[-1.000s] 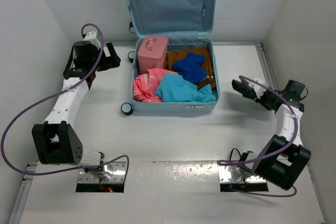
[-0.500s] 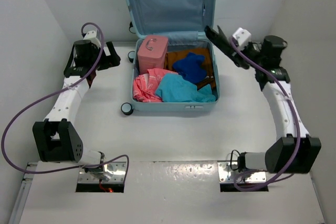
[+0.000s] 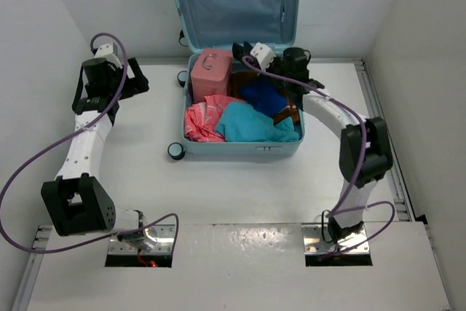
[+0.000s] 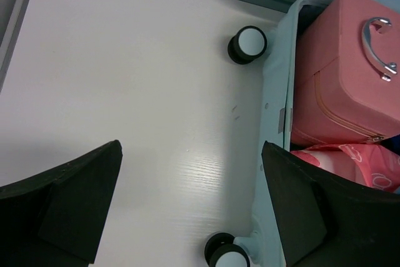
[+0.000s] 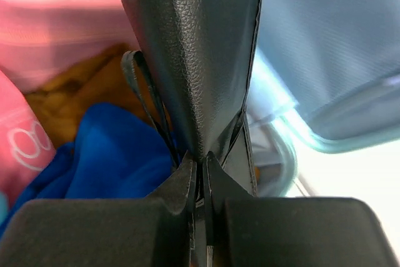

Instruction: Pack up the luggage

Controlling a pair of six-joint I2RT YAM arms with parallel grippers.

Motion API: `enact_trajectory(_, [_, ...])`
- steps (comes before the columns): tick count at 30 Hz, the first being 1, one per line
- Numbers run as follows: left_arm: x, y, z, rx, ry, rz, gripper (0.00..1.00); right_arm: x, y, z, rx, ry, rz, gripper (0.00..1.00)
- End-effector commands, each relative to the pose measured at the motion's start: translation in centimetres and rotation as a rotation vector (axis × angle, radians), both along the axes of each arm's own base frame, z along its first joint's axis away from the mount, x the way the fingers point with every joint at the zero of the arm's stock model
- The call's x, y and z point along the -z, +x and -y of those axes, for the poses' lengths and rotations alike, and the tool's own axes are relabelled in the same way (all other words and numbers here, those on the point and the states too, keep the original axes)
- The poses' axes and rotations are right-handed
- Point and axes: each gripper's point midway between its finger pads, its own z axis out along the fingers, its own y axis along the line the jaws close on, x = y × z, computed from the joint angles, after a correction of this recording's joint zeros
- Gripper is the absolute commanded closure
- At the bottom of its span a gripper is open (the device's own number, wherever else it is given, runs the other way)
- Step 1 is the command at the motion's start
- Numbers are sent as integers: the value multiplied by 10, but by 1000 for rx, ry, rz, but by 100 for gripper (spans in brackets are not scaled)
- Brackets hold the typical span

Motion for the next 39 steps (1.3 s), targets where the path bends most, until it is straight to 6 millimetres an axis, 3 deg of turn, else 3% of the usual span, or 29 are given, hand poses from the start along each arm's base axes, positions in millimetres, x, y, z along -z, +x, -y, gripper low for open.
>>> enact_trajectory(1, [-5, -6, -3, -1, -9, 15, 1, -7, 24, -8, -20, -71, 159, 100])
enact_trajectory(3, [-5, -6, -5, 0, -13, 15, 1, 32, 25, -8, -41, -128, 137, 100])
enact_trajectory(7, [-6, -4, -1, 10, -40, 17, 1, 81, 26, 0, -69, -233, 76, 100])
enact_trajectory(9, [-2, -2, -1, 6, -51, 7, 1, 89, 24, -3, -75, -236, 52, 87])
enact_trajectory(10, [-8, -1, -2, 6, -48, 20, 1, 87, 23, -2, -64, -219, 42, 67])
enact_trajectory(12, [-9, 5, 2, 12, -56, 24, 1, 72, 21, -5, -43, -162, 25, 48])
enact_trajectory(13, [-20, 8, 8, 48, -65, 54, 1, 49, 19, -2, -24, -129, 33, 37])
enact_trajectory(15, [-27, 20, 12, 76, -80, 82, 1, 24, 17, -1, 29, 0, -24, 32])
enact_trajectory(16, [-43, 27, 12, 87, -74, 126, 1, -8, 15, 11, 71, 92, -14, 29])
enact_trajectory(17, [-52, 33, 11, 89, -67, 157, 1, -19, 14, 14, 102, 170, -39, 29])
enact_trajectory(19, [-78, 56, 17, 107, -48, 245, 1, -67, 9, 20, 126, 311, -23, 27])
enact_trajectory(20, [-85, 66, 25, 128, -46, 269, 7, -81, 14, 43, 181, 391, -25, 26])
enact_trajectory(21, [-89, 77, 22, 112, -51, 284, 12, -98, 14, 47, 190, 461, -6, 24])
enact_trajectory(22, [-114, 90, 28, 110, -81, 343, 17, -107, 18, 63, 218, 487, 15, 24])
enact_trajectory(23, [-92, 114, 28, 112, -113, 308, 24, -114, 21, 73, 252, 521, 29, 23])
enact_trajectory(24, [-93, 126, 38, 144, -138, 329, 26, -116, 26, 86, 297, 560, 31, 23])
enact_trajectory(25, [-116, 140, 47, 178, -168, 431, 28, -113, 28, 89, 303, 575, 25, 21])
enact_trajectory(26, [-99, 157, 48, 188, -185, 439, 29, -121, 31, 97, 304, 616, 49, 20])
enact_trajectory(27, [-101, 165, 58, 209, -192, 482, 29, -109, 32, 106, 321, 620, 35, 19])
enact_trajectory(28, [-130, 173, 63, 233, -183, 615, 29, -114, 33, 114, 337, 656, 53, 16])
enact_trajectory(29, [-136, 181, 71, 251, -181, 653, 29, -116, 33, 119, 344, 670, 64, 14])
enact_trajectory(30, [-110, 203, 72, 262, -185, 632, 29, -115, 33, 124, 343, 683, 84, 14])
enact_trajectory(31, [-144, 211, 82, 296, -165, 718, 29, -119, 31, 126, 340, 685, 92, 13])
enact_trajectory(34, [-154, 248, 95, 356, -154, 797, 29, -113, 33, 136, 356, 713, 49, 13])
enact_trajectory(35, [-159, 253, 103, 378, -152, 824, 29, -113, 34, 139, 364, 716, 40, 13])
enact_trajectory(36, [-164, 258, 104, 381, -163, 847, 29, -106, 33, 154, 403, 713, 8, 13])
enact_trajectory(39, [-168, 270, 108, 343, -118, 903, 29, -91, 33, 165, 434, 705, -22, 13])
